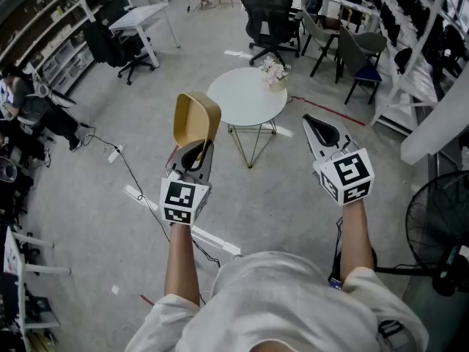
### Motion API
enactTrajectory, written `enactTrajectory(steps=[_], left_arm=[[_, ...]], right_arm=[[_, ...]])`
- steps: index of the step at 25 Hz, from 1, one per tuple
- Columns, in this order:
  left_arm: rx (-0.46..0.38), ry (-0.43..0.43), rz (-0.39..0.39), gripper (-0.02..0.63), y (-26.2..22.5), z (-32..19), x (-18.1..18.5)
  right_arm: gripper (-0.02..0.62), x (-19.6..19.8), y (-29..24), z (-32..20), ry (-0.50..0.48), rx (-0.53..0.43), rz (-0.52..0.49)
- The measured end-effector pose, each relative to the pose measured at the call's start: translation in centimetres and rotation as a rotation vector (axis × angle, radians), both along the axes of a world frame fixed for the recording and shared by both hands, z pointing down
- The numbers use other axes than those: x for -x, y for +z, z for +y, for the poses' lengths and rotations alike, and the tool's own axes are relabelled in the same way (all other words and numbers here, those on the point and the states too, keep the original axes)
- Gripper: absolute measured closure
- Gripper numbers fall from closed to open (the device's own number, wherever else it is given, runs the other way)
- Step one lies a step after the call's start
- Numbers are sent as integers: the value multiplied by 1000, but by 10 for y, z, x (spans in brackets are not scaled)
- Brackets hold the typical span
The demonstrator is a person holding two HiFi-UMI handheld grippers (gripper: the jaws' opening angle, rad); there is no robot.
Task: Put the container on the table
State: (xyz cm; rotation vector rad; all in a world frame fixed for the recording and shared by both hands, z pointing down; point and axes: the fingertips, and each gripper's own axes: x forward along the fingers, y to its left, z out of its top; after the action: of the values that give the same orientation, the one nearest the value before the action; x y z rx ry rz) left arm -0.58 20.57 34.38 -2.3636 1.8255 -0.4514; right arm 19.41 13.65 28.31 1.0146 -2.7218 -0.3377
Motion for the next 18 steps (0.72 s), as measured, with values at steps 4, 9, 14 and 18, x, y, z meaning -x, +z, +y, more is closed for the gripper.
enactTrajectory(steps=[4, 9, 14, 18], left_arm=[[1, -2, -2, 584, -1, -7, -6], [9, -15, -6, 584, 2, -13, -22], [20, -65, 3, 584, 10, -22, -37], [28, -85, 0, 584, 16, -37, -47]], right_arm=[[581, -6, 2, -7, -1, -1, -4], [581, -22, 8, -17, -23, 31, -38], [581, -40, 16, -28, -93, 47, -37], [582, -50, 22, -48, -119, 54, -36]])
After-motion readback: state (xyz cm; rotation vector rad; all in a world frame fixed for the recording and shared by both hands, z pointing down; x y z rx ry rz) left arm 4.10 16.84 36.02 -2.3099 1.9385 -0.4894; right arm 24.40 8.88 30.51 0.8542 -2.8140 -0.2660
